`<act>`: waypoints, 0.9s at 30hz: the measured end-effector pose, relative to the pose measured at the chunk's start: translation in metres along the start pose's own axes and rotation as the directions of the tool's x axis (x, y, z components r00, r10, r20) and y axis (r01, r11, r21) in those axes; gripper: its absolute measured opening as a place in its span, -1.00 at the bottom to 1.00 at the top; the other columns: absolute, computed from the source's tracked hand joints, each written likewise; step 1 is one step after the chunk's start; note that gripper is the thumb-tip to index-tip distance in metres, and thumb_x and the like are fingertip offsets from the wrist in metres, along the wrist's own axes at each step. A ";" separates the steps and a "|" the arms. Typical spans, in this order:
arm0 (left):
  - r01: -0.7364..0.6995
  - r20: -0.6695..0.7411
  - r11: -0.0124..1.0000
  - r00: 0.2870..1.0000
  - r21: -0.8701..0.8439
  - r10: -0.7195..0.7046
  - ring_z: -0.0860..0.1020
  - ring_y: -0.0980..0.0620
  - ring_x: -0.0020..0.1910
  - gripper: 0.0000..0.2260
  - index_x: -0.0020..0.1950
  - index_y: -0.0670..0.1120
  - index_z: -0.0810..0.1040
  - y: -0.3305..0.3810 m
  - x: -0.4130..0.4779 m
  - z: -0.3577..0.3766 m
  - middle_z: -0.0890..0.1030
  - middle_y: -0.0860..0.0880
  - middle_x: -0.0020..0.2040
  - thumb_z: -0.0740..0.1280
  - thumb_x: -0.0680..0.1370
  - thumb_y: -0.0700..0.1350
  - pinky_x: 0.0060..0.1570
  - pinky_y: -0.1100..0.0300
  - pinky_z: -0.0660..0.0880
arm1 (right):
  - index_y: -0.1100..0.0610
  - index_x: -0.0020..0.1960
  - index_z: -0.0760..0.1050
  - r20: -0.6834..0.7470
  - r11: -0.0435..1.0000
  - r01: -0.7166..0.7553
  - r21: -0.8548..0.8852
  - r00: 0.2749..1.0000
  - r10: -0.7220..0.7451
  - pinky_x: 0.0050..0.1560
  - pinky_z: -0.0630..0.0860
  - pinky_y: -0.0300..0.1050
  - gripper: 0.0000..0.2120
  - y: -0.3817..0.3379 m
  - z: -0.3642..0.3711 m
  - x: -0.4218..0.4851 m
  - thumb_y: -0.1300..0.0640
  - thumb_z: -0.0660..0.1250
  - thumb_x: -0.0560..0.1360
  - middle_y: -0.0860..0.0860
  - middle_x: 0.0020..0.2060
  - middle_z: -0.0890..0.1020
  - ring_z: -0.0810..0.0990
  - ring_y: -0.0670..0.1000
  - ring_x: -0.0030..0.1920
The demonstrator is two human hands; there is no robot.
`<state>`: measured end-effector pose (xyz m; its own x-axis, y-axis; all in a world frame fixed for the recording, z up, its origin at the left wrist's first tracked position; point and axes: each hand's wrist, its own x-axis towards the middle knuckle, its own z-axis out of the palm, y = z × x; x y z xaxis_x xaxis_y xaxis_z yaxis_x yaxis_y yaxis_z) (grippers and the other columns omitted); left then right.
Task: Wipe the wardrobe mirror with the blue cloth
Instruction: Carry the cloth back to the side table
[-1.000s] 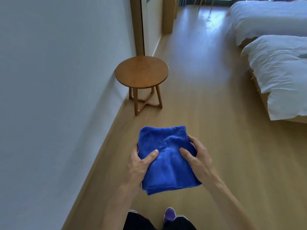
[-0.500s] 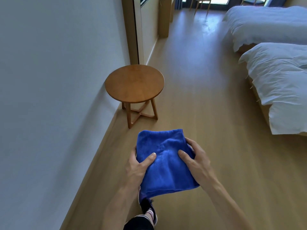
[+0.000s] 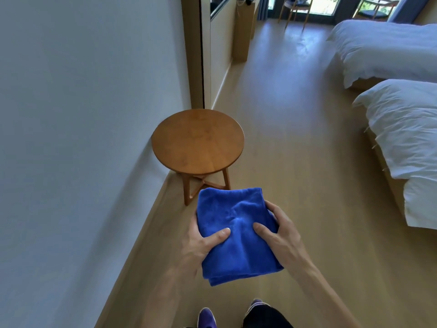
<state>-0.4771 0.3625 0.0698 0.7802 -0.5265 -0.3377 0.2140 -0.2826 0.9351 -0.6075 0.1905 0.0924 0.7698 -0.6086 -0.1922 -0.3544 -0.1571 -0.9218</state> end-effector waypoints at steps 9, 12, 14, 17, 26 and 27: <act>0.053 -0.108 0.993 0.992 -0.110 -0.065 0.62 -0.02 0.25 -0.18 0.44 0.11 0.38 0.019 0.076 0.024 0.61 0.05 0.29 0.63 0.24 0.13 0.27 -0.15 0.55 | -0.13 0.35 0.46 0.120 0.997 -0.005 0.074 0.993 -0.004 0.09 0.58 -0.28 -0.54 0.000 -0.018 0.117 0.25 0.40 0.55 -0.21 0.15 0.65 0.61 -0.24 0.14; 0.036 -0.120 0.980 0.991 -0.196 -0.060 0.66 -0.04 0.20 -0.30 0.42 0.07 0.42 0.036 0.107 0.042 0.66 0.00 0.25 0.61 0.33 -0.02 0.22 -0.16 0.59 | -0.11 0.36 0.48 0.164 0.994 -0.023 0.104 0.986 0.006 0.14 0.57 -0.15 -0.58 0.000 -0.034 0.161 0.21 0.40 0.57 -0.16 0.14 0.67 0.64 -0.17 0.14; 0.036 -0.151 0.966 0.986 -0.257 -0.077 0.67 -0.05 0.18 -0.33 0.41 0.03 0.43 0.052 0.126 0.059 0.66 -0.04 0.25 0.58 0.35 -0.05 0.21 -0.15 0.60 | -0.14 0.30 0.51 0.177 0.995 -0.022 0.099 0.984 0.004 0.10 0.56 -0.20 -0.62 -0.004 -0.049 0.189 0.20 0.39 0.57 -0.18 0.09 0.69 0.65 -0.17 0.11; 0.018 -0.228 0.957 0.970 -0.291 -0.087 0.68 -0.05 0.14 -0.37 0.39 -0.01 0.45 0.080 0.157 0.089 0.67 -0.06 0.22 0.55 0.35 -0.03 0.18 -0.12 0.62 | -0.16 0.28 0.52 0.201 0.996 -0.005 0.094 0.979 -0.014 0.01 0.55 -0.29 -0.64 -0.013 -0.078 0.231 0.19 0.39 0.57 -0.22 0.05 0.69 0.65 -0.21 0.07; -0.010 -0.285 0.963 0.956 -0.269 -0.070 0.69 -0.06 0.12 -0.39 0.37 0.03 0.47 0.123 0.242 0.146 0.67 -0.04 0.20 0.56 0.36 0.02 0.15 -0.15 0.63 | -0.11 0.34 0.51 0.209 0.996 0.040 0.086 0.976 -0.057 -0.06 0.52 -0.45 -0.60 -0.023 -0.139 0.321 0.17 0.40 0.55 -0.29 0.09 0.66 0.62 -0.28 0.09; -0.012 -0.287 0.967 0.956 -0.256 -0.064 0.69 -0.04 0.13 -0.38 0.37 0.05 0.47 0.127 0.251 0.148 0.67 -0.02 0.20 0.56 0.34 0.04 0.15 -0.13 0.63 | -0.10 0.35 0.51 0.203 0.996 0.031 0.090 0.978 -0.048 -0.06 0.52 -0.46 -0.60 -0.022 -0.142 0.330 0.17 0.40 0.55 -0.28 0.10 0.66 0.61 -0.29 0.09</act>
<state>-0.3412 0.0754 0.0877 0.9006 -0.2549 -0.3519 0.3481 -0.0616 0.9354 -0.4213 -0.1174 0.0976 0.8780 -0.4293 -0.2118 -0.2816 -0.1055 -0.9537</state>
